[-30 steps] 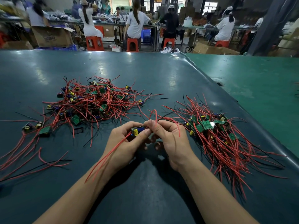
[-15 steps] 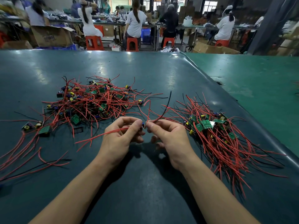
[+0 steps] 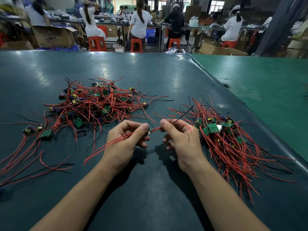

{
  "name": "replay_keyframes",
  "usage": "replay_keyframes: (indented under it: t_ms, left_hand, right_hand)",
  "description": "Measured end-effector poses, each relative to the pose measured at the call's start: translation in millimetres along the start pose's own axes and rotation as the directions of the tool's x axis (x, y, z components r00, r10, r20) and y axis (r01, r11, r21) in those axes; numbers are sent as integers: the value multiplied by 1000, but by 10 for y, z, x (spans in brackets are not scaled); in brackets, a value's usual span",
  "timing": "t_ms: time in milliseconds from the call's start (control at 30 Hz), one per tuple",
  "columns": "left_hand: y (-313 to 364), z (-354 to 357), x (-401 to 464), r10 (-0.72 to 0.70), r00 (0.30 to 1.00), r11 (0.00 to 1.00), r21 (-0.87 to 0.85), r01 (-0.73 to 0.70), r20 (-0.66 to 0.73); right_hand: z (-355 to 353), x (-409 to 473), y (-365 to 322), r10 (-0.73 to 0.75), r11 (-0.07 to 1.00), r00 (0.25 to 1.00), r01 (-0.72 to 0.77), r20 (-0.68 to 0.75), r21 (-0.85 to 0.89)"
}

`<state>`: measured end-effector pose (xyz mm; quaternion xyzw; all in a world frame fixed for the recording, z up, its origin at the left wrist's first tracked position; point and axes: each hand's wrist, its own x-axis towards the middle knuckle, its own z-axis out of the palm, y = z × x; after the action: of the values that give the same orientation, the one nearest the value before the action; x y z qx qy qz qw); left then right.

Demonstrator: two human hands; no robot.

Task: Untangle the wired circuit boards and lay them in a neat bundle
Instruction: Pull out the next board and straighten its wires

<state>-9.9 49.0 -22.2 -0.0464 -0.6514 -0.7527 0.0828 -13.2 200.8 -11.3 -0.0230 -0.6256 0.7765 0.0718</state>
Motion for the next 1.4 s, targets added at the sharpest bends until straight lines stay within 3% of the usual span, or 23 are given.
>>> replay_keyframes:
  t_ms: [200,733,1133,1200,1300,1400]
  left_hand:
    - [-2,3,-30,28,998,998,47,-31,56]
    - [25,31,-60,47,996,988,147,-56,70]
    - [14,-17,20,57,995,998,-19,-59,-76]
    - [14,-21,26,60,995,997,-35,-63,-79]
    - [22,-25,16,51,998,998,-27,-52,-48]
    - [35,-5,-10,65,998,998,27,-65,5]
  right_hand:
    - [34,-23,-7,181,981,979,-174,88,-82]
    - [35,-18,-16,180,979,982,-173,56,-109]
    - [-35,63,-39,92,987,994,-84,-54,140]
    - [-28,51,-40,98,979,995,-97,3,178]
    - [51,-10,-1,130,984,982,-144,139,100]
    - [74,-26,31,123,988,977,-137,175,70]
